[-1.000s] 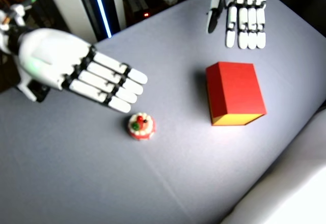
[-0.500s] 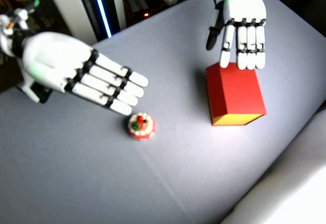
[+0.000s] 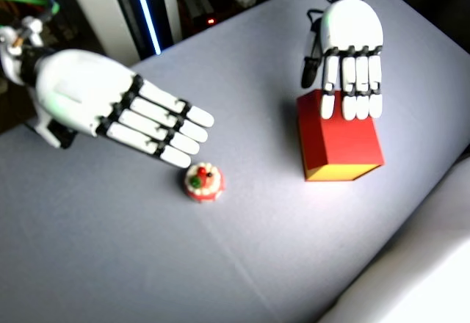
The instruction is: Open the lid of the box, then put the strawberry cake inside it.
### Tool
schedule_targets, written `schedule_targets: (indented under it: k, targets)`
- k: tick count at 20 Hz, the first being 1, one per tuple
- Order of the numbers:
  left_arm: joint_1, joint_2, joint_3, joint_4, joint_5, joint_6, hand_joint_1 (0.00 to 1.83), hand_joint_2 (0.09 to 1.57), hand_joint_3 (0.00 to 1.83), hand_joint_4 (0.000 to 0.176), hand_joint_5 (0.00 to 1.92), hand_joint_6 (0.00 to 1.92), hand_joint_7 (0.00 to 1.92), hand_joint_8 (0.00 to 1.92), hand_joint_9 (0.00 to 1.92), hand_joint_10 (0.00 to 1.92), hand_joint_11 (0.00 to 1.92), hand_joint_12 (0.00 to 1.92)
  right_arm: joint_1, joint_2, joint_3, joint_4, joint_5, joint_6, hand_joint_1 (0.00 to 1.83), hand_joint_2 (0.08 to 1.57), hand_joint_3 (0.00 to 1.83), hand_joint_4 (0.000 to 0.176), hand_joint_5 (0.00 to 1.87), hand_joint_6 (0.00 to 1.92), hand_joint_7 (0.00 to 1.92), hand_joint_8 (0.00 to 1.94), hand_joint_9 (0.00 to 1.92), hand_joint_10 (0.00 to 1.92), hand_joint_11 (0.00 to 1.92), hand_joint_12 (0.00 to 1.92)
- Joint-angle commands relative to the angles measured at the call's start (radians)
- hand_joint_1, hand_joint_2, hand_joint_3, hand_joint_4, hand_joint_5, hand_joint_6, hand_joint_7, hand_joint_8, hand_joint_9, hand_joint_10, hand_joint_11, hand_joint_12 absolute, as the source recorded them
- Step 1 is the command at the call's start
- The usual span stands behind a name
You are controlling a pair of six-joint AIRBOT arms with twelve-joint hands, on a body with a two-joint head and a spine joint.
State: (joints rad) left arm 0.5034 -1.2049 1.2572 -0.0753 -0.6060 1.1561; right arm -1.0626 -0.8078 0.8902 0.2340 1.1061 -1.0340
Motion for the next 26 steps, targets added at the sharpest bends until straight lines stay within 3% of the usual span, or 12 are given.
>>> schedule_targets:
  k: [1, 7, 11, 13, 16, 18, 20, 23, 24, 25, 26]
  targets:
    - [-0.011, 0.002, 0.006, -0.006, -0.117, 0.007, 1.03, 1.08, 0.0, 0.099, 0.0, 0.0, 0.0, 0.0, 0.0, 0.0, 0.0, 0.0, 0.006, 0.001, 0.006, -0.001, 0.121, 0.004, 0.57, 1.31, 0.0, 0.0, 0.0, 0.0, 0.0, 0.0, 0.0, 0.0, 0.0, 0.0]
    - [-0.02, -0.017, 0.022, -0.03, -0.119, 0.006, 0.94, 1.08, 0.0, 0.085, 0.0, 0.0, 0.0, 0.0, 0.0, 0.0, 0.0, 0.0, 0.005, -0.003, 0.008, -0.001, 0.118, 0.005, 0.54, 1.33, 0.0, 0.0, 0.0, 0.0, 0.0, 0.0, 0.0, 0.0, 0.0, 0.0]
    - [-0.026, -0.029, 0.028, -0.041, -0.125, 0.004, 0.87, 1.1, 0.01, 0.107, 0.0, 0.0, 0.0, 0.0, 0.0, 0.0, 0.01, 0.01, 0.004, -0.004, 0.009, -0.001, 0.115, 0.008, 0.54, 1.33, 0.01, 0.0, 0.0, 0.0, 0.0, 0.0, 0.0, 0.0, 0.0, 0.0]
    - [-0.027, -0.039, 0.04, -0.045, -0.131, -0.022, 0.85, 1.12, 0.01, 0.101, 0.0, 0.0, 0.0, 0.0, 0.0, 0.0, 0.0, 0.0, 0.004, -0.006, 0.011, -0.001, 0.113, 0.009, 0.54, 1.33, 0.01, 0.0, 0.0, 0.0, 0.0, 0.0, 0.0, 0.0, 0.0, 0.0]
    - [-0.032, -0.047, 0.048, -0.046, -0.132, -0.03, 0.85, 1.1, 0.01, 0.113, 0.0, 0.0, 0.0, 0.0, 0.0, 0.0, 0.0, 0.0, 0.004, -0.007, 0.011, -0.001, 0.112, 0.011, 0.54, 1.34, 0.01, 0.0, 0.0, 0.0, 0.0, 0.0, 0.0, 0.0, 0.0, 0.0]
    - [-0.038, -0.055, 0.061, -0.055, -0.125, -0.03, 0.9, 1.13, 0.01, 0.108, 0.0, 0.0, 0.0, 0.0, 0.0, 0.0, 0.0, 0.0, 0.003, -0.008, 0.012, -0.001, 0.111, 0.012, 0.51, 1.34, 0.01, 0.0, 0.0, 0.0, 0.0, 0.0, 0.0, 0.0, 0.0, 0.0]
    - [-0.044, -0.064, 0.074, -0.057, -0.107, -0.03, 0.94, 1.14, 0.02, 0.081, 0.0, 0.0, 0.0, 0.0, 0.0, 0.0, 0.0, 0.0, 0.002, -0.009, 0.013, -0.001, 0.111, 0.013, 0.5, 1.34, 0.01, 0.0, 0.0, 0.0, 0.0, 0.0, 0.0, 0.0, 0.0, 0.0]
    - [-0.047, -0.067, 0.08, -0.064, -0.108, -0.03, 0.89, 1.17, 0.02, 0.073, 0.0, 0.0, 0.0, 0.0, 0.0, 0.0, 0.0, 0.0, 0.001, -0.009, 0.014, -0.001, 0.111, 0.015, 0.5, 1.34, 0.0, 0.0, 0.0, 0.0, 0.0, 0.0, 0.0, 0.0, 0.0, 0.0]
    - [-0.046, -0.06, 0.075, -0.066, -0.124, -0.03, 0.87, 1.23, 0.0, 0.059, 0.0, 0.0, 0.0, 0.0, 0.01, 0.01, 0.0, 0.22, -0.001, -0.009, 0.015, -0.001, 0.111, 0.016, 0.49, 1.35, 0.01, 0.0, 0.0, 0.0, 0.0, 0.0, 0.0, 0.0, 0.0, 0.0]
    - [-0.045, -0.057, 0.071, -0.066, -0.133, -0.03, 0.87, 1.23, 0.0, 0.059, 0.0, 0.0, 0.0, 0.0, 0.01, 0.01, 0.0, 0.22, -0.001, -0.009, 0.015, -0.001, 0.111, 0.016, 0.49, 1.35, 0.01, 0.0, 0.0, 0.0, 0.0, 0.0, 0.0, 0.0, 0.0, 0.0]
    - [-0.043, -0.052, 0.065, -0.067, -0.147, -0.031, 0.83, 1.26, 0.0, 0.051, 0.0, 0.0, 0.0, 0.0, 0.0, 0.0, 0.0, 0.48, -0.002, -0.009, 0.015, -0.001, 0.111, 0.018, 0.48, 1.35, 0.01, 0.0, 0.0, 0.0, 0.0, 0.0, 0.0, 0.0, 0.0, 0.0]
